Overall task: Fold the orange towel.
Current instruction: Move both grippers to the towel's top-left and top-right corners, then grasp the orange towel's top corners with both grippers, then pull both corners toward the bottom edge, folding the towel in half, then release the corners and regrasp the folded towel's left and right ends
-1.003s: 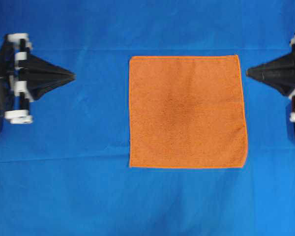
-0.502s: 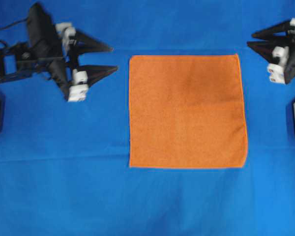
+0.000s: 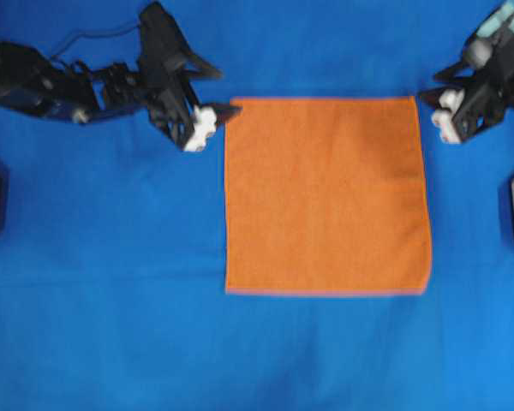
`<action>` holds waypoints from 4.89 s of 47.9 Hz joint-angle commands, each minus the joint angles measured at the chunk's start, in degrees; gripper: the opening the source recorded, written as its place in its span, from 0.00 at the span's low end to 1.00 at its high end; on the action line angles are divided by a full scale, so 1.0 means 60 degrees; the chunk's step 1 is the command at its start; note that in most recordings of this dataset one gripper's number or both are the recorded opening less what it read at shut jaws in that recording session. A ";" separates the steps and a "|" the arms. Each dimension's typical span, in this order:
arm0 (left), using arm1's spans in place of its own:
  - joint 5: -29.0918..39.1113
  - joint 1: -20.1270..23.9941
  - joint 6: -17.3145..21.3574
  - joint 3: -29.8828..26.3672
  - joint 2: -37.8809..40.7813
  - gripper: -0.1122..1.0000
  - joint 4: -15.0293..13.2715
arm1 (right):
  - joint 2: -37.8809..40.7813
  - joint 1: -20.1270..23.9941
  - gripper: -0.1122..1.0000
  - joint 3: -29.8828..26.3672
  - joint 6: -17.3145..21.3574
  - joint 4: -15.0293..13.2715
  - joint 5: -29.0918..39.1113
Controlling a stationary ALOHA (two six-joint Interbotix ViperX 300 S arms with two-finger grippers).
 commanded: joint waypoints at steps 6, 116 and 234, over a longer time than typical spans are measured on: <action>-0.0234 0.0161 0.0015 -0.0439 0.0850 0.92 0.0015 | 0.1450 -0.0029 0.61 -0.0381 -0.0029 0.0029 -0.0791; 0.2432 -0.1846 0.1758 -0.0410 -0.0718 0.11 0.0103 | -0.2944 0.2754 0.11 0.0337 0.0000 0.2021 0.2563; 0.3267 -0.2974 0.1816 -0.0762 -0.1157 0.69 0.0103 | -0.2769 0.5508 0.63 -0.0176 0.0366 0.2769 0.3486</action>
